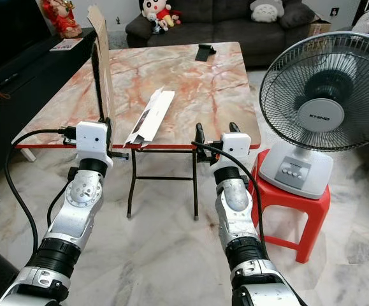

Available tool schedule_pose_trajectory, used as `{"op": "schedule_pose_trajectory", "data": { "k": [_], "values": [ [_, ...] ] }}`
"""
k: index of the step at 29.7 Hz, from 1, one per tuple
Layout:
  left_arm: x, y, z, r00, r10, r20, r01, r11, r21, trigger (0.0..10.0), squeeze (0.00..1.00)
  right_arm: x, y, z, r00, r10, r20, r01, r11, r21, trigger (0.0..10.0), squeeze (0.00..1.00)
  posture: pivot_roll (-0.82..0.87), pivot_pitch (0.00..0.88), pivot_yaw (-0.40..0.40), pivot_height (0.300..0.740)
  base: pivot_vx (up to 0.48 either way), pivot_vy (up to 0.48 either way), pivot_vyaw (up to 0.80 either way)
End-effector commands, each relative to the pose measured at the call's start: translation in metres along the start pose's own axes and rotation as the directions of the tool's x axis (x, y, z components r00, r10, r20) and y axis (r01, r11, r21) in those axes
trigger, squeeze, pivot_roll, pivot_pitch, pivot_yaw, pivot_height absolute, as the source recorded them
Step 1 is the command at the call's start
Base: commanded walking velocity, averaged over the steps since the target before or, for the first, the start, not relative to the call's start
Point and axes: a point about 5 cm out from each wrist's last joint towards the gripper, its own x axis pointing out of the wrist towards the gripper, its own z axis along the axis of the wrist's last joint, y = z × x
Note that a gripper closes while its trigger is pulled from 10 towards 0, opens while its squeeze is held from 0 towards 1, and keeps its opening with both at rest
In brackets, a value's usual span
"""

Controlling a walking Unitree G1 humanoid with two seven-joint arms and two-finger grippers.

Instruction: Picking trash to rubbish bin

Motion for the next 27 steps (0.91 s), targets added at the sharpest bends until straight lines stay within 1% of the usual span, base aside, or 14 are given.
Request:
{"op": "schedule_pose_trajectory", "data": {
  "k": [1,5,7,8,12,13,15,17,18,20,21,23,25,27],
  "values": [
    [0.001,0.005,0.003,1.000,0.011,0.013,-0.011,1.000,0.008,10.0,0.00,0.002,0.004,0.001,1.000,0.018,-0.004,-0.018,1.000,0.000,10.0,0.00,-0.02,0.000,0.088,0.740,0.000,0.000,0.00],
    [-0.001,0.006,-0.004,1.000,0.015,-0.021,-0.015,1.000,0.008,10.0,0.00,0.000,0.003,-0.004,0.999,0.017,-0.030,-0.017,1.000,0.003,10.0,0.00,-0.02,0.003,0.086,0.740,0.000,0.000,0.00],
    [-0.008,0.009,-0.016,0.998,0.013,-0.055,-0.012,1.000,0.021,10.0,0.00,-0.007,-0.002,-0.015,0.997,-0.003,-0.080,0.004,1.000,0.017,10.0,0.00,-0.02,0.006,0.083,0.740,0.000,0.000,0.00],
    [-0.010,0.010,-0.019,0.998,0.012,-0.062,-0.010,1.000,0.026,10.0,0.00,-0.009,-0.003,-0.017,0.996,-0.008,-0.089,0.009,1.000,0.019,10.0,0.00,-0.02,0.009,0.082,0.740,0.000,0.000,0.00],
    [-0.024,0.022,-0.039,0.991,0.038,-0.126,-0.030,0.997,0.071,10.0,0.00,-0.024,-0.010,-0.036,0.985,-0.029,-0.172,0.032,0.999,0.017,10.0,0.00,-0.01,0.014,0.080,0.740,0.000,0.000,0.00],
    [-0.024,0.022,-0.039,0.991,0.038,-0.126,-0.030,0.997,0.071,10.0,0.00,-0.024,-0.010,-0.036,0.985,-0.029,-0.172,0.032,0.999,0.017,10.0,0.00,-0.01,0.014,0.080,0.740,0.000,0.000,0.00],
    [-0.032,0.032,-0.046,0.987,0.059,-0.149,-0.044,0.994,0.105,10.0,0.00,-0.033,-0.013,-0.046,0.976,-0.034,-0.214,0.039,0.999,0.015,10.0,0.00,-0.01,0.015,0.080,0.740,0.000,0.000,0.00],
    [-0.034,0.034,-0.048,0.985,0.067,-0.156,-0.050,0.993,0.110,10.0,0.00,-0.036,-0.013,-0.049,0.973,-0.034,-0.228,0.038,0.999,0.015,10.0,0.00,-0.01,0.018,0.079,0.740,0.000,0.000,0.00],
    [-0.039,0.039,-0.054,0.981,0.080,-0.175,-0.058,0.990,0.126,10.0,0.00,-0.042,-0.013,-0.056,0.962,-0.029,-0.271,0.035,0.999,0.017,10.0,0.00,-0.01,0.018,0.079,0.740,0.000,0.000,0.00],
    [-0.048,0.046,-0.064,0.973,0.100,-0.206,-0.069,0.986,0.150,10.0,0.00,-0.050,-0.014,-0.066,0.946,-0.023,-0.322,0.032,0.999,0.024,10.0,0.00,-0.01,0.018,0.079,0.740,0.000,0.000,0.00],
    [-0.048,0.046,-0.064,0.973,0.100,-0.206,-0.069,0.986,0.150,10.0,0.00,-0.050,-0.014,-0.066,0.946,-0.023,-0.322,0.032,0.999,0.024,10.0,0.00,-0.01,0.018,0.079,0.740,0.000,0.000,0.00],
    [-0.054,0.050,-0.071,0.967,0.112,-0.230,-0.073,0.983,0.170,10.0,0.00,-0.055,-0.014,-0.072,0.935,-0.024,-0.355,0.033,0.999,0.020,10.0,0.00,0.00,0.018,0.077,0.740,0.000,0.000,0.00],
    [-0.067,0.061,-0.086,0.947,0.141,-0.290,-0.082,0.975,0.206,10.0,0.00,-0.068,-0.017,-0.084,0.905,-0.035,-0.424,0.047,0.999,0.017,10.0,0.00,0.00,0.018,0.075,0.740,0.000,0.000,0.00],
    [-0.077,0.069,-0.097,0.927,0.163,-0.337,-0.087,0.969,0.231,10.0,0.00,-0.078,-0.020,-0.092,0.881,-0.047,-0.471,0.063,0.998,0.018,10.0,0.00,0.00,0.019,0.073,0.740,0.000,0.000,0.00]
  ]
}}
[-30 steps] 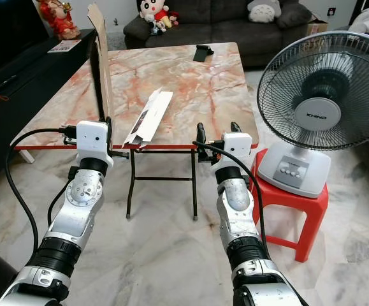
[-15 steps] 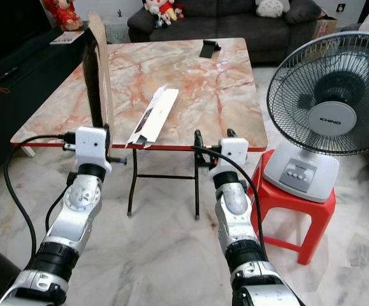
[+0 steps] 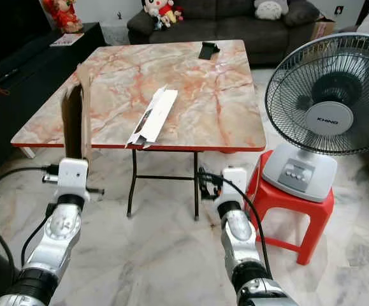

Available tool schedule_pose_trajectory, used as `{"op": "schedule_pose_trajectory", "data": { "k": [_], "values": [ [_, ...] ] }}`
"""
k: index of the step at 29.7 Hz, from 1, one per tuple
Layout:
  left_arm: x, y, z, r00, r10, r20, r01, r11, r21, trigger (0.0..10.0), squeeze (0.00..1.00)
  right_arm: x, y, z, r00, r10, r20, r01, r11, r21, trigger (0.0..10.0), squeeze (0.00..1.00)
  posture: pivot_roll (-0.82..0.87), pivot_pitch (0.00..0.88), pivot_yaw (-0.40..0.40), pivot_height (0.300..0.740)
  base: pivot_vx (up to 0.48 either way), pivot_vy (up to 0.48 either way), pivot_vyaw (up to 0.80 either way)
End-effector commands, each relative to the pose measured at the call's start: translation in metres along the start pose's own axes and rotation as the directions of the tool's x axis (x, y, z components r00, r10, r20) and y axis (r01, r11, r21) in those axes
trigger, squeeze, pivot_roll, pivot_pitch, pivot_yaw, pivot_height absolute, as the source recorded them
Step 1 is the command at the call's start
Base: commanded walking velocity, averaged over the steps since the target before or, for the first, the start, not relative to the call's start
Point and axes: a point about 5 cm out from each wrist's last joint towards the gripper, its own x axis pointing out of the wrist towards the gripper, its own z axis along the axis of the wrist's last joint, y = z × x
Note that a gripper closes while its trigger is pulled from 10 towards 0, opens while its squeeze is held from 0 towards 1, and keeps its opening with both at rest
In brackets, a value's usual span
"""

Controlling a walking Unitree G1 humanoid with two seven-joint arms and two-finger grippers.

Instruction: Picking trash to rubbish bin

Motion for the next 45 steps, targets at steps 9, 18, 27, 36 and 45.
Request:
{"op": "schedule_pose_trajectory", "data": {
  "k": [9,18,27,36,45],
  "values": [
    [-0.039,0.029,-0.074,0.954,0.062,-0.292,-0.037,0.995,0.090,10.0,0.00,-0.040,-0.020,-0.064,0.946,-0.073,-0.315,0.074,0.997,-0.010,10.0,0.00,0.01,0.019,0.068,0.740,0.000,0.000,0.00],
    [-0.067,0.023,-0.109,0.876,0.003,-0.482,0.036,0.997,0.072,10.0,0.00,-0.069,-0.020,-0.099,0.871,-0.081,-0.485,0.090,0.996,-0.004,10.0,0.00,0.01,0.018,0.063,0.740,0.000,0.000,0.00],
    [-0.100,0.023,-0.141,0.712,-0.008,-0.702,-0.001,1.000,-0.012,10.0,0.00,-0.102,-0.022,-0.129,0.770,-0.115,-0.628,0.112,0.993,-0.044,10.0,0.00,0.02,0.011,0.063,0.740,0.000,0.000,0.25],
    [-0.108,0.023,-0.146,0.680,-0.017,-0.733,-0.017,0.999,-0.039,10.0,0.00,-0.111,-0.023,-0.135,0.749,-0.125,-0.651,0.120,0.991,-0.051,10.0,0.00,0.02,0.021,0.063,0.740,0.000,0.000,0.80],
    [-0.110,0.019,-0.147,0.675,-0.030,-0.737,-0.015,0.998,-0.054,10.0,0.00,-0.107,-0.023,-0.132,0.757,-0.123,-0.642,0.114,0.992,-0.055,10.0,0.00,0.01,0.020,0.064,0.740,0.000,0.000,0.80]
  ]
}}
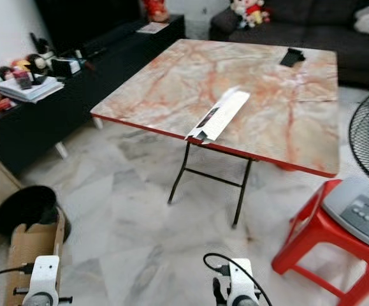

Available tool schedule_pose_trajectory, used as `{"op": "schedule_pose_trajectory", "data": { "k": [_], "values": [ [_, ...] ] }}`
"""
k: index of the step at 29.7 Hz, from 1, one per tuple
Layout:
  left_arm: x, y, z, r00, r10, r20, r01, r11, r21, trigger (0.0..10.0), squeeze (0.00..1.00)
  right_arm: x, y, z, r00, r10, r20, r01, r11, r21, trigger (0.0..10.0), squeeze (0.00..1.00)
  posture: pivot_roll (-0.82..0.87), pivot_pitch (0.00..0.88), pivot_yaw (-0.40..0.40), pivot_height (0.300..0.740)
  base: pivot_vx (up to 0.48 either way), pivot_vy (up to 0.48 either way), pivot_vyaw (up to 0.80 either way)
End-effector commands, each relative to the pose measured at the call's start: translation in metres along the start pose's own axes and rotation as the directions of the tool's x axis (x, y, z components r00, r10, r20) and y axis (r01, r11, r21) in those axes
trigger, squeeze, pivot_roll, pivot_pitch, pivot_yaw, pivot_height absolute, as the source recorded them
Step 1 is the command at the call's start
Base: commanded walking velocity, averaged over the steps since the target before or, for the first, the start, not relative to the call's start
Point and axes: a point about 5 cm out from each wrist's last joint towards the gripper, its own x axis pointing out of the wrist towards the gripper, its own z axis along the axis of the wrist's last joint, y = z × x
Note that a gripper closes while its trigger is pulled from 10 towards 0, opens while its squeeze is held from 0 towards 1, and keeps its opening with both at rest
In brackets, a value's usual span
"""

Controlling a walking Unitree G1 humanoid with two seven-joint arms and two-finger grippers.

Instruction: Picking trash to rubbish bin

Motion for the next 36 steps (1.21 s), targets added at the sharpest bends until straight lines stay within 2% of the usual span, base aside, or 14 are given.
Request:
{"op": "schedule_pose_trajectory", "data": {
  "k": [1,26,36],
  "values": [
    [-0.0010,0.0023,-0.0054,1.000,-0.001,-0.022,0.001,1.000,0.009,10.0,0.00,0.0022,0.0094,0.0056,1.000,0.021,0.012,-0.021,1.000,0.000,10.0,0.00,0.01,0.020,0.064,0.740,0.000,0.000,0.80],
    [-0.0030,0.0001,-0.0119,0.999,-0.012,-0.041,0.013,1.000,0.015,10.0,0.00,0.0019,0.0132,0.0037,0.999,0.039,0.007,-0.038,0.999,-0.020,10.0,0.00,0.01,0.009,0.063,0.740,0.000,0.000,0.80],
    [-0.0025,0.0019,-0.0103,0.999,0.009,-0.038,-0.009,1.000,-0.002,10.0,0.00,0.0023,0.0140,0.0064,0.999,0.044,0.023,-0.044,0.999,0.018,10.0,0.00,0.02,0.041,0.055,0.740,0.086,0.000,0.00]
  ]
}}
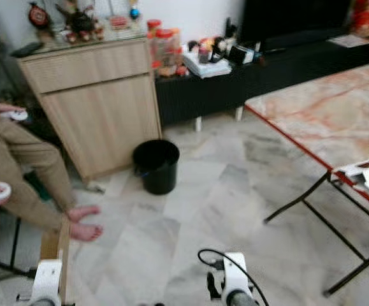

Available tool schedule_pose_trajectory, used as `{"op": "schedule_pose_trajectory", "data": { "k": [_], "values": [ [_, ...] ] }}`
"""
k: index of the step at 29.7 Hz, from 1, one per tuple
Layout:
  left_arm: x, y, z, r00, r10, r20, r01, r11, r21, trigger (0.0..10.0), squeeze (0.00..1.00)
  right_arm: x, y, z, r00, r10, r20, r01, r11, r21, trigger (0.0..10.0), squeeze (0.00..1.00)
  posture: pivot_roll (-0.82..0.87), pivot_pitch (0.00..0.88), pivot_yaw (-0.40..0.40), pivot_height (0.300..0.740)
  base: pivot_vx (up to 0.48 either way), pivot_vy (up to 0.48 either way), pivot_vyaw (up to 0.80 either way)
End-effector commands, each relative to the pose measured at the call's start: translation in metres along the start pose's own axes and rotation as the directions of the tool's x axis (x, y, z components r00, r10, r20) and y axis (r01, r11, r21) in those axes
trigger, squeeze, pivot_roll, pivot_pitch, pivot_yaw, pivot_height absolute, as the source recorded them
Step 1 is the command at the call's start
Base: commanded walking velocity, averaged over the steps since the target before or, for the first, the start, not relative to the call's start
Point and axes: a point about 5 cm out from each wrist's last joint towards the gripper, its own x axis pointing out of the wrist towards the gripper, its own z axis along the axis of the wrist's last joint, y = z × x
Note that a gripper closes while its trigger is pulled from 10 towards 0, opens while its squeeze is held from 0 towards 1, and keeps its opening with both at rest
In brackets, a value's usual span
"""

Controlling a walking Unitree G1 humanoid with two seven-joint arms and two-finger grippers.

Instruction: Picking trash to rubbish bin

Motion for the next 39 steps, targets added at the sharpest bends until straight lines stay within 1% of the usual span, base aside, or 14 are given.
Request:
{"op": "schedule_pose_trajectory", "data": {
  "k": [1,12,19,22,37,39],
  "values": [
    [0.0012,0.0023,0.0046,1.000,0.015,0.016,-0.015,1.000,-0.003,10.0,0.00,0.0006,0.0029,0.0012,1.000,0.007,0.005,-0.007,1.000,0.017,10.0,0.00,0.02,0.041,0.055,0.740,0.322,0.000,0.00],
    [0.0018,0.0034,0.0069,1.000,0.020,0.021,-0.020,1.000,-0.014,10.0,0.00,0.0007,0.0022,0.0017,1.000,0.005,0.005,-0.005,1.000,0.019,10.0,0.00,0.02,0.056,0.053,0.740,0.451,0.000,0.00],
    [0.0021,0.0032,0.0082,0.999,0.024,0.025,-0.024,1.000,-0.021,10.0,0.00,0.0011,0.0027,0.0034,1.000,0.012,0.009,-0.012,1.000,-0.005,10.0,0.00,0.03,0.056,0.048,0.740,0.480,0.000,0.00],
    [0.0021,0.0030,0.0083,0.999,0.025,0.026,-0.024,0.999,-0.022,10.0,0.00,0.0012,0.0024,0.0037,1.000,0.009,0.009,-0.009,1.000,-0.005,10.0,0.00,0.03,0.056,0.048,0.740,0.480,0.000,0.79],
    [0.0022,0.0033,0.0091,0.999,0.028,0.030,-0.027,0.999,-0.029,10.0,0.00,0.0020,0.0026,0.0063,1.000,0.007,0.013,-0.007,1.000,0.031,10.0,0.00,0.03,0.050,0.047,0.740,0.480,0.000,0.04],
    [0.0023,0.0033,0.0098,0.999,0.029,0.033,-0.028,0.999,-0.030,10.0,0.00,0.0022,0.0032,0.0071,1.000,0.009,0.015,-0.010,0.999,0.033,10.0,0.00,0.03,0.048,0.047,0.740,0.480,0.000,-0.64]
  ]
}}
